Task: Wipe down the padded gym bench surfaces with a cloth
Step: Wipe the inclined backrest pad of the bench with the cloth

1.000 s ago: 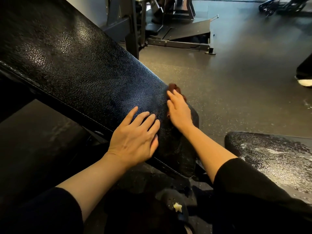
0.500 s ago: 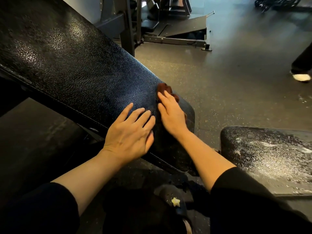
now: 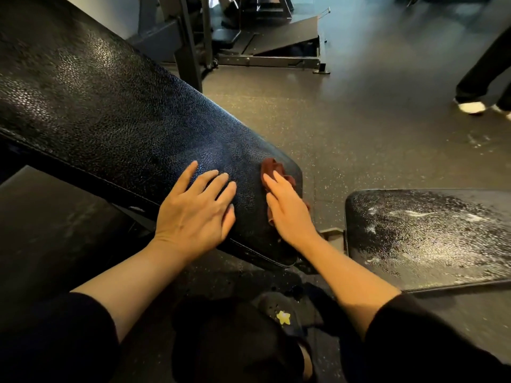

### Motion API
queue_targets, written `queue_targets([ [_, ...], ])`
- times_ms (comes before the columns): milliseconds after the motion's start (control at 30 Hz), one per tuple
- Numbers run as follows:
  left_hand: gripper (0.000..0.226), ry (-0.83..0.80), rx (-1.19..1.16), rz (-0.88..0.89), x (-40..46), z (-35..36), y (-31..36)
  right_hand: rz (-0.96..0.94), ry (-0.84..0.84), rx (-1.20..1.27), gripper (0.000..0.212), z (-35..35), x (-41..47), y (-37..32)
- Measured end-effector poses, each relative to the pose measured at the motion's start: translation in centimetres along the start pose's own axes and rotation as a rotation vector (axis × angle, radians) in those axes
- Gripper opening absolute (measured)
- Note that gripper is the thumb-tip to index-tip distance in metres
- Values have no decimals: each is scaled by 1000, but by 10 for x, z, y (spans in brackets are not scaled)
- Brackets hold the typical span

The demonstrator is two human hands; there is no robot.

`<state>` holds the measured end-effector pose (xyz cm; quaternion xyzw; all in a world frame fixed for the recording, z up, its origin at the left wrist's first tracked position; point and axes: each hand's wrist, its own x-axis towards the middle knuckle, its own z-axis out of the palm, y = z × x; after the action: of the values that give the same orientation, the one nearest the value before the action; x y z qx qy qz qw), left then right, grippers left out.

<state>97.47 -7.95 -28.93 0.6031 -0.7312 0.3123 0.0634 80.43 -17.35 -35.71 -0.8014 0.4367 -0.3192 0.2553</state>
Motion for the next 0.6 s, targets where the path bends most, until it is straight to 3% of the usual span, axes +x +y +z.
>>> queue_targets([
  [67, 39, 6, 14, 2, 0, 0, 1, 114, -27, 26, 45, -8, 8, 16],
  [167, 39, 17, 17, -3, -2, -1, 2, 333, 86, 97, 44, -13, 2, 17],
  [267, 37, 48, 8, 9, -3, -1, 4, 216, 128, 66, 42, 1, -47, -9],
  [367, 30, 115, -48, 68, -12, -1, 13, 101, 44, 57, 43, -1, -74, -12],
  [500, 32, 125, -117, 84, -39, -5, 22, 269, 91, 51, 44, -6, -58, -25],
  [600, 38, 95, -109, 33, -55, -9, 18, 73, 99, -16, 42, 10, -74, -63],
])
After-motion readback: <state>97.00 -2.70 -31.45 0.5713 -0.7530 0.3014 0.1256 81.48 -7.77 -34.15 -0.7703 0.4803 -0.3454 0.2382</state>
